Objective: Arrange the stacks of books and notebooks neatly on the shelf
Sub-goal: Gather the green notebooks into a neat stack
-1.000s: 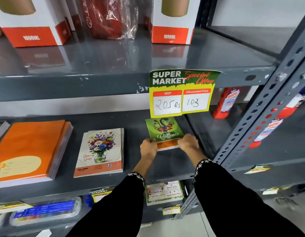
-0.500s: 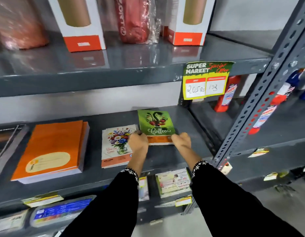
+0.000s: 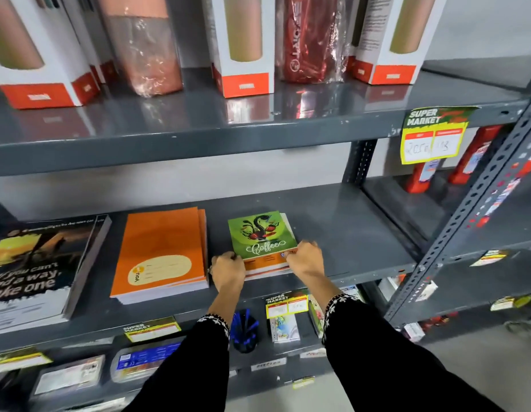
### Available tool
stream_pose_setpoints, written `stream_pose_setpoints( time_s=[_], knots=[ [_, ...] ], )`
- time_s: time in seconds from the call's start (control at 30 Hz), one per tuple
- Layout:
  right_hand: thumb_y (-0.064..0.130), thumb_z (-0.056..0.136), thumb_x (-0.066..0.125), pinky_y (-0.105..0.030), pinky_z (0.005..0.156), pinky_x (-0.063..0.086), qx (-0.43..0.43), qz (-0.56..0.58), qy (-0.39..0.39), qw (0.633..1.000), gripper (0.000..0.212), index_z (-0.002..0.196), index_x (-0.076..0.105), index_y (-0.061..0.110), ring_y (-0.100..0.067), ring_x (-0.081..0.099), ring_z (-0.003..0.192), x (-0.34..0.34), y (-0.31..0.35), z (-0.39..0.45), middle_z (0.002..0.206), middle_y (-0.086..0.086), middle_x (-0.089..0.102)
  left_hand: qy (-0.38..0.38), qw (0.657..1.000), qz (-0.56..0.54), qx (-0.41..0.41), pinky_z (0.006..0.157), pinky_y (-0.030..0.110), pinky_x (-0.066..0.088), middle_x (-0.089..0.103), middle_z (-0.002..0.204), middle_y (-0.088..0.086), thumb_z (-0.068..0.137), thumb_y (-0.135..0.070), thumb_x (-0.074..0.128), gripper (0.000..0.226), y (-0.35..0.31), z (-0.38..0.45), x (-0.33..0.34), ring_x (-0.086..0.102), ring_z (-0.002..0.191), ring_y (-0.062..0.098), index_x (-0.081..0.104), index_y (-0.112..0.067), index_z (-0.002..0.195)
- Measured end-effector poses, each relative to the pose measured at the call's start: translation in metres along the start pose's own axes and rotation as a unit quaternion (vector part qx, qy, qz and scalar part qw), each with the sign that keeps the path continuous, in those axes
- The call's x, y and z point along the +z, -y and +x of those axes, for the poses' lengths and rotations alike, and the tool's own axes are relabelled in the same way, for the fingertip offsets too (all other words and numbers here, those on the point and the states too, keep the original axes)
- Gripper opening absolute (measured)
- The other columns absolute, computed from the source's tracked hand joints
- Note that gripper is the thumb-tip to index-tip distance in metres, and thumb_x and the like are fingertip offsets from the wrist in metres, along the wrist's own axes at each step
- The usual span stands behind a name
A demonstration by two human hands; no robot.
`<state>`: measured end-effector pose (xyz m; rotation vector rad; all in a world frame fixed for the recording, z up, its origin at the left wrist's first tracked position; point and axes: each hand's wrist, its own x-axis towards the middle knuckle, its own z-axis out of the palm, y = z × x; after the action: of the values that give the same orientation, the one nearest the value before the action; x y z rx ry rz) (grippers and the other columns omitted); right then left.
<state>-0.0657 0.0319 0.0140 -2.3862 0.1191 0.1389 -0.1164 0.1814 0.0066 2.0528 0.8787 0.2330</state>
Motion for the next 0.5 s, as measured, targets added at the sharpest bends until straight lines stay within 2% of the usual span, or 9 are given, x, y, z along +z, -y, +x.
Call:
stream_pose_setpoints(
  time_s=[0.1, 0.2, 0.3, 0.43, 0.5],
  knots=[
    [0.027, 0.086, 0.06, -0.041, 0.106, 0.041, -0.012, -0.03, 0.0, 0.999, 0.043, 0.119, 0.057, 0.0, -0.031, 0.044, 0.123, 0.0008, -0.0018, -0.0031, 0.128, -0.017, 0.052, 0.013, 1.0, -0.019, 0.001, 0.093, 0.037, 0.048, 0.064, 0.117, 0.019, 0.091, -0.012, 0.05, 0.025, 0.0054, 0.0017, 0.0016, 0.06, 0.105, 0.035, 0.068, -0.006, 0.107],
    [0.024, 0.085, 0.062, -0.039, 0.105, 0.044, -0.016, -0.031, -0.006, 0.999, 0.04, 0.117, 0.058, 0.001, -0.03, 0.048, 0.12, 0.0014, -0.0026, -0.0051, 0.127, -0.016, 0.051, 0.013, 0.999, -0.046, -0.007, 0.08, 0.033, 0.048, 0.07, 0.108, 0.02, 0.091, -0.01, 0.051, 0.023, 0.0062, 0.0015, 0.0041, 0.062, 0.099, 0.034, 0.069, -0.002, 0.103],
    [0.02, 0.083, 0.064, -0.039, 0.102, 0.047, -0.011, -0.021, -0.001, 1.0, 0.037, 0.114, 0.06, 0.001, -0.031, 0.051, 0.117, 0.0014, -0.0025, -0.0041, 0.124, -0.015, 0.052, 0.015, 0.998, -0.053, -0.013, 0.07, 0.027, 0.04, 0.071, 0.104, 0.02, 0.09, -0.008, 0.051, 0.022, 0.0031, -0.0004, 0.0062, 0.057, 0.083, 0.028, 0.069, 0.0, 0.099],
    [0.022, 0.083, 0.065, -0.041, 0.098, 0.05, 0.004, 0.005, 0.016, 1.0, 0.034, 0.111, 0.065, 0.002, -0.031, 0.056, 0.113, -0.0007, -0.0042, 0.0005, 0.119, -0.015, 0.062, 0.008, 0.998, -0.058, -0.023, 0.069, 0.026, 0.039, 0.071, 0.103, 0.018, 0.089, -0.006, 0.051, 0.021, 0.0009, 0.0001, 0.0085, 0.06, 0.087, 0.029, 0.07, -0.001, 0.099],
    [0.021, 0.084, 0.064, -0.035, 0.089, 0.054, 0.001, 0.015, 0.024, 1.0, 0.027, 0.104, 0.069, 0.003, -0.029, 0.062, 0.105, -0.0024, -0.0061, 0.0031, 0.112, -0.014, 0.068, 0.005, 0.998, -0.057, -0.024, 0.069, 0.026, 0.041, 0.071, 0.103, 0.018, 0.09, -0.007, 0.052, 0.021, 0.0009, 0.0012, 0.0101, 0.057, 0.082, 0.025, 0.07, -0.002, 0.099]
  ],
)
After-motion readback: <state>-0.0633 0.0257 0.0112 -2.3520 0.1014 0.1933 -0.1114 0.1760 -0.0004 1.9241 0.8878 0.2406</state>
